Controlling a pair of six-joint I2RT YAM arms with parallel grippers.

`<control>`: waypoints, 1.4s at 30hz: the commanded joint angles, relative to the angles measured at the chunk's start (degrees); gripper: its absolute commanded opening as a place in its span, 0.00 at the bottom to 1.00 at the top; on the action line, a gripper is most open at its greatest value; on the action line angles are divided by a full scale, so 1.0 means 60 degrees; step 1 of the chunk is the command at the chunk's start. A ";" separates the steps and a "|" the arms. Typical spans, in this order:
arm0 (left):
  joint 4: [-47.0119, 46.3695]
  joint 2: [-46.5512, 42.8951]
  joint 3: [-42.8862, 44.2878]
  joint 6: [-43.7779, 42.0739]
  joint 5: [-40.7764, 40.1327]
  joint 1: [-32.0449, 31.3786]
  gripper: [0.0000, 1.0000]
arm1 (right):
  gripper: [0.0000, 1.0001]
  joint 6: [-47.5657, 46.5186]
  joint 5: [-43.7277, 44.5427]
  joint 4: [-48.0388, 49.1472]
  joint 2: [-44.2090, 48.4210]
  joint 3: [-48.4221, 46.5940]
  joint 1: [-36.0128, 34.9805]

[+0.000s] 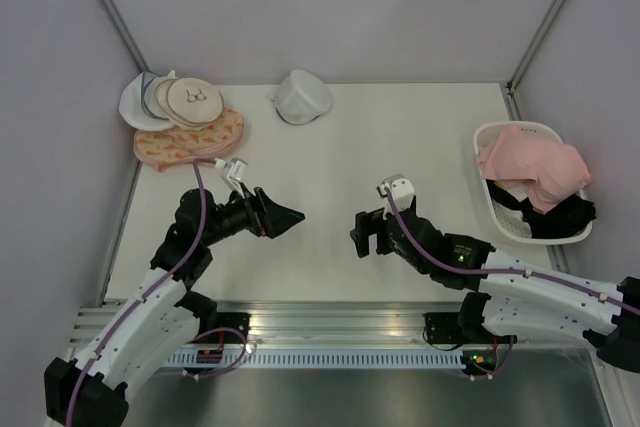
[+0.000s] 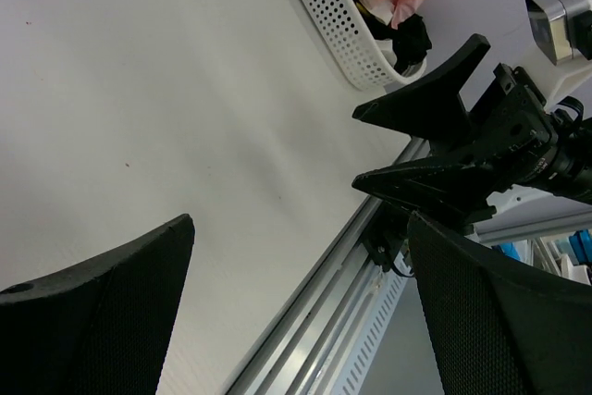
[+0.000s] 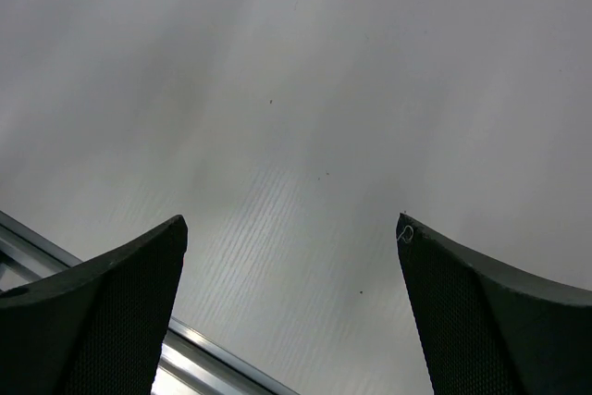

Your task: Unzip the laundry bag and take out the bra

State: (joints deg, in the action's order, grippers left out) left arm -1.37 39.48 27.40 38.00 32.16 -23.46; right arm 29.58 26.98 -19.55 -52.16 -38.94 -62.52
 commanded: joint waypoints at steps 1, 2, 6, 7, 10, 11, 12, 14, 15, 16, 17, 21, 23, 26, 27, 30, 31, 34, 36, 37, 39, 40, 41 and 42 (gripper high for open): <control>0.0008 -0.0325 -0.0069 -0.0313 0.0264 -0.0074 0.99 | 0.98 -0.0447 0.0146 0.0724 -0.0314 -0.0614 -0.0024; 0.0008 -0.0471 -0.0069 -0.0313 0.0323 -0.0088 1.00 | 0.98 -0.0492 0.0248 0.0753 -0.0591 -0.0687 -0.0039; 0.0052 -0.0924 -0.0375 -0.0503 -0.0114 -0.0118 1.00 | 0.98 -0.0770 0.0616 0.0899 -0.1850 -0.1375 0.0281; 0.0139 -0.1144 -0.0536 -0.0488 -0.0348 -0.0118 1.00 | 0.98 -0.1002 0.0296 0.1045 -0.2535 -0.1725 0.0704; 0.0169 -0.1438 -0.0757 -0.0386 -0.0541 -0.0118 1.00 | 0.98 -0.1339 -0.0452 0.1616 -0.3506 -0.2326 0.1672; 0.0169 -0.1483 -0.0932 -0.0313 -0.0570 -0.0118 1.00 | 0.98 -0.1443 -0.0628 0.1893 -0.4074 -0.2445 0.2009; 0.0416 -0.1599 -0.1020 -0.0052 -0.0599 -0.0118 1.00 | 0.98 -0.1560 -0.0775 0.2389 -0.4384 -0.2576 0.2621; 0.0432 -0.1731 -0.1240 0.0083 -0.0483 -0.0132 1.00 | 0.98 -0.1999 -0.1171 0.2701 -0.5333 -0.3234 0.3065; 0.0491 -0.1906 -0.1299 0.0184 -0.0526 -0.0147 1.00 | 0.98 -0.2146 -0.1244 0.2905 -0.5673 -0.3498 0.3313; 0.0506 -0.2067 -0.1387 0.0273 -0.0613 -0.0162 1.00 | 0.98 -0.2263 -0.1376 0.2907 -0.6010 -0.4139 0.3388; 0.0506 -0.2200 -0.1591 0.0360 -0.0687 -0.0162 0.99 | 0.98 -0.2555 -0.1464 0.2878 -0.6637 -0.4464 0.3433; 0.0609 -0.2713 -0.1871 0.0566 -0.1038 -0.0176 1.00 | 0.98 -0.3069 -0.1816 0.3185 -0.7988 -0.5841 0.3652; 0.0638 -0.2816 -0.1958 0.0697 -0.1054 -0.0176 1.00 | 0.98 -0.3231 -0.1700 0.3185 -0.8910 -0.6866 0.3827; 0.0623 -0.2933 -0.2119 0.0932 -0.1243 -0.0176 1.00 | 0.98 -0.3582 -0.1758 0.3069 -1.0419 -0.8564 0.4062; 0.0652 -0.2977 -0.2163 0.0962 -0.1273 -0.0176 1.00 | 0.98 -0.3771 -0.1656 0.2807 -1.0858 -0.9076 0.4106; 0.0740 -0.3226 -0.2295 0.1108 -0.1376 -0.0191 1.00 | 0.98 -0.4065 -0.1830 0.2410 -1.2367 -1.1315 0.4253; 0.0798 -0.3284 -0.2325 0.1152 -0.1405 -0.0191 1.00 | 0.98 -0.4139 -0.1831 0.2438 -1.2951 -1.1627 0.4282; 0.0901 -0.3475 -0.2354 0.1196 -0.1479 -0.0206 1.00 | 0.98 -0.4373 -0.1875 0.2774 -1.3875 -1.2566 0.4414; 0.0989 -0.3549 -0.2354 0.1211 -0.1493 -0.0206 1.00 | 0.98 -0.4491 -0.2035 0.3184 -1.4259 -1.3063 0.4531; 0.1018 -0.3563 -0.2340 0.1225 -0.1479 -0.0220 1.00 | 0.98 -0.4564 -0.2094 0.3519 -1.4609 -1.3196 0.4575; 0.1048 -0.3592 -0.2340 0.1240 -0.1435 -0.0220 1.00 | 0.98 -0.4594 -0.2343 0.4062 -1.4976 -1.3678 0.4707; 0.1077 -0.3592 -0.2325 0.1240 -0.1449 -0.0206 1.00 | 0.98 -0.4681 -0.2547 0.4253 -1.5341 -1.3826 0.4736; 0.1092 -0.3592 -0.2325 0.1240 -0.1435 -0.0206 1.00 | 0.98 -0.4798 -0.2636 0.4762 -1.5518 -1.3958 0.4809; 0.1121 -0.3578 -0.2311 0.1226 -0.1435 -0.0220 1.00 | 0.98 -0.4842 -0.2738 0.5173 -1.5781 -1.3989 0.4824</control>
State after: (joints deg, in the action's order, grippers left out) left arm 4.47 18.37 13.30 43.75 24.05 -24.51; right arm 3.05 13.72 1.72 -143.59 -118.80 -34.20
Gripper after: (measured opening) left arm 0.993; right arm 0.979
